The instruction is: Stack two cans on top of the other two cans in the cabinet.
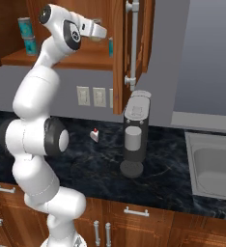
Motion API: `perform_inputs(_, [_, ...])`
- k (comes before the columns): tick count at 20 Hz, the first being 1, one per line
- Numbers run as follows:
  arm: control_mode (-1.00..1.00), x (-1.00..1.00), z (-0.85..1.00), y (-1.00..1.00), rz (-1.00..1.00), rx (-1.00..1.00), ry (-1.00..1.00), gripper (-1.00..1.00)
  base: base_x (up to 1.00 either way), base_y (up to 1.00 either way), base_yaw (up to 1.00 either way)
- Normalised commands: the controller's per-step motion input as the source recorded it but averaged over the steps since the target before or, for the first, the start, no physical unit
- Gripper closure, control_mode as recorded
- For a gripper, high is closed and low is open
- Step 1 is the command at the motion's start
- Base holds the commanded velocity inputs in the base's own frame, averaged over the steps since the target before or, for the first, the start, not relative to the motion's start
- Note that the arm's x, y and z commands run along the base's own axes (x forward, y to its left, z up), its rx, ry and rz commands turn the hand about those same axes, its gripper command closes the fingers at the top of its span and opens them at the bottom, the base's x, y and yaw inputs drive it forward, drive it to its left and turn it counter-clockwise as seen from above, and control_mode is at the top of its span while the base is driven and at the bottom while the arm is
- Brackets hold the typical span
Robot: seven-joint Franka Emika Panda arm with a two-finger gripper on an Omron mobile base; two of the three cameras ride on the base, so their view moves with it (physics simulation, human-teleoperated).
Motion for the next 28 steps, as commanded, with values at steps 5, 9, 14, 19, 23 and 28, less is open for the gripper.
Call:
perform_inputs(5, [-1.0, 0.04, 0.24, -0.24, -0.17, 0.0, 0.01, 1.0, 0.0, 0.0, 0.0])
perform_inputs(9, [-1.0, 0.03, 0.29, -0.22, -0.15, 0.0, 0.06, 1.0, 0.0, 0.0, 0.0])
perform_inputs(14, [-1.0, 0.02, 0.1, -0.28, -0.12, 0.0, 0.03, 1.0, 0.0, 0.0, 0.0])
perform_inputs(19, [-1.0, 0.02, -0.08, -0.12, -0.07, 0.0, 0.01, 1.0, 0.0, 0.0, 0.0])
perform_inputs(23, [-1.0, 0.09, -0.12, -0.1, -0.03, 0.0, 0.0, 1.0, 0.0, 0.0, 0.0])
perform_inputs(28, [-1.0, 0.16, -0.09, -0.13, -0.02, 0.0, 0.0, 1.0, 0.0, 0.0, 0.0])
